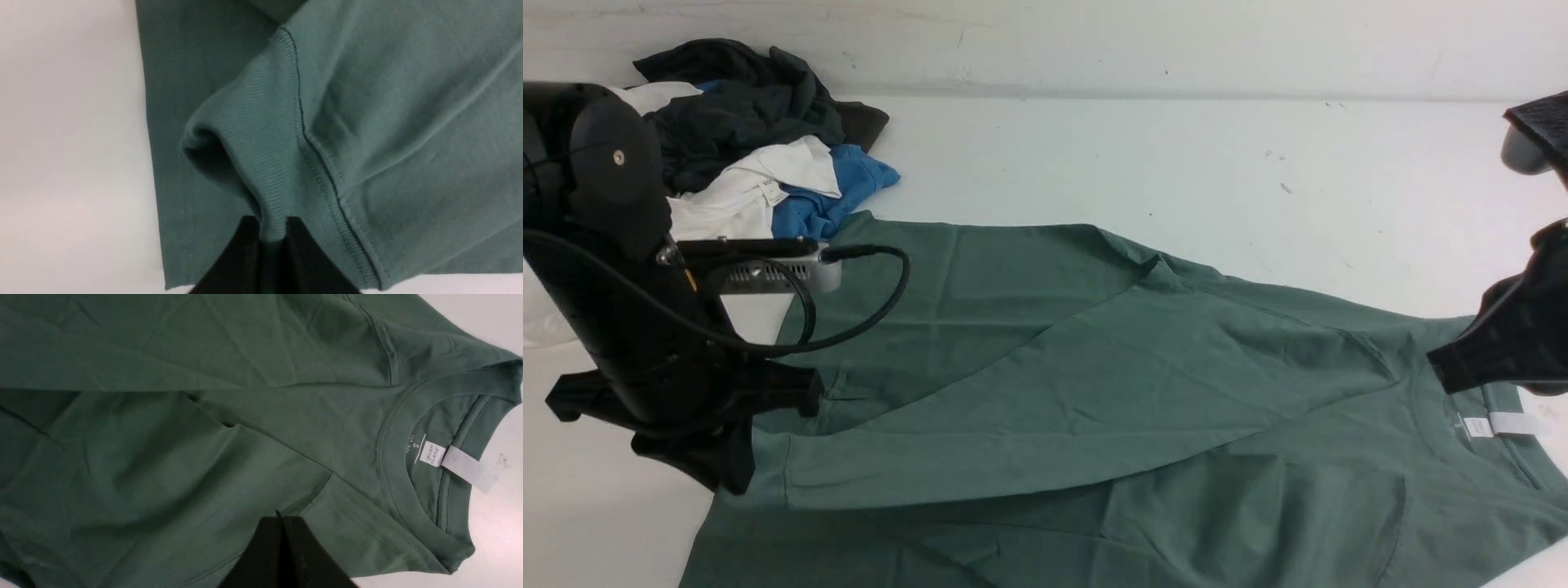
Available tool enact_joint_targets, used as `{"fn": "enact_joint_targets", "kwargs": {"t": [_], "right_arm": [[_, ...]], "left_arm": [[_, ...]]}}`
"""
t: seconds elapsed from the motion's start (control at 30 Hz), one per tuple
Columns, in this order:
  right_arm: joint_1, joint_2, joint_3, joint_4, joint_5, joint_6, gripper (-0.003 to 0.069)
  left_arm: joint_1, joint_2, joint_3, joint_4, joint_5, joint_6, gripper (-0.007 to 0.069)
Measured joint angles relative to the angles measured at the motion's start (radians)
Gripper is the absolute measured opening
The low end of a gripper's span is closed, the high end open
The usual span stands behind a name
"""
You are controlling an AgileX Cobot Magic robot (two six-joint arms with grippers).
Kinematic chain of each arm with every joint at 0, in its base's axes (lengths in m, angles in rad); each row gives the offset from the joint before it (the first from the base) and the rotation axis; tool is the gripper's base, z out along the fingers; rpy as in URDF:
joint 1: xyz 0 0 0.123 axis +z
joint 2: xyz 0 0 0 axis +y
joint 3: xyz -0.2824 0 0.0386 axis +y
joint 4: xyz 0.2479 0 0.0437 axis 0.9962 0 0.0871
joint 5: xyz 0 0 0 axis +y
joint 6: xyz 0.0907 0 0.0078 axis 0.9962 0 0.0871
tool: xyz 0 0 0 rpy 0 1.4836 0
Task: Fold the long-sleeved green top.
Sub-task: Use the left arm to drag and drop the cuff onto the cuff closest to the left arm, then use both arms simultaneously to clamp the lower edge of the clothing fabric
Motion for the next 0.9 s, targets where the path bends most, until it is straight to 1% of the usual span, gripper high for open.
{"fn": "enact_joint_targets", "kwargs": {"t": [0.13, 0.17, 0.23, 0.4, 0.43, 0.47, 0.5, 0.6, 0.7, 0.77, 0.8, 0.83, 0.87, 0.9], "right_arm": [[0.0, 0.0, 0.0, 0.012, -0.002, -0.007, -0.0015], [0.0, 0.0, 0.0, 0.014, -0.002, -0.01, -0.0015], [0.0, 0.0, 0.0, 0.015, -0.002, -0.01, -0.0015], [0.0, 0.0, 0.0, 0.019, -0.002, -0.01, -0.0015], [0.0, 0.0, 0.0, 0.019, -0.002, -0.01, -0.0015], [0.0, 0.0, 0.0, 0.02, -0.002, -0.01, -0.0015], [0.0, 0.0, 0.0, 0.02, -0.002, -0.01, -0.0015], [0.0, 0.0, 0.0, 0.021, -0.001, -0.01, -0.0015], [0.0, 0.0, 0.0, 0.021, 0.003, -0.01, -0.0015], [0.0, 0.0, 0.0, 0.03, 0.006, -0.011, -0.0015], [0.0, 0.0, 0.0, 0.036, 0.006, -0.015, -0.0015], [0.0, 0.0, 0.0, 0.037, 0.006, -0.014, -0.0015], [0.0, 0.0, 0.0, 0.04, 0.006, -0.017, -0.0015], [0.0, 0.0, 0.0, 0.046, 0.006, -0.025, -0.0015]], "left_arm": [[0.0, 0.0, 0.018, 0.004, -0.019, 0.0, 0.0036], [0.0, 0.0, 0.02, 0.008, -0.028, 0.0, 0.0049], [0.0, 0.0, 0.022, 0.012, -0.041, 0.0, 0.0088], [0.0, 0.0, 0.023, 0.031, -0.017, 0.0, 0.0253], [0.0, 0.0, 0.023, 0.033, -0.017, 0.0, 0.026], [0.0, 0.0, 0.023, 0.044, -0.016, 0.0, 0.031], [0.0, -0.001, 0.025, 0.051, -0.016, 0.0, 0.0334], [0.0, -0.023, 0.074, 0.067, -0.018, 0.0, 0.0367], [0.0, -0.053, 0.132, 0.069, -0.018, -0.001, 0.0362], [0.0, -0.108, 0.23, 0.061, -0.023, -0.003, 0.0297], [0.0, -0.131, 0.267, 0.057, -0.035, -0.007, 0.025], [0.0, -0.136, 0.281, 0.056, -0.039, -0.009, 0.0239], [0.001, -0.158, 0.308, 0.056, -0.052, -0.015, 0.0182], [0.003, -0.192, 0.358, 0.06, -0.089, -0.038, 0.0078]]}}
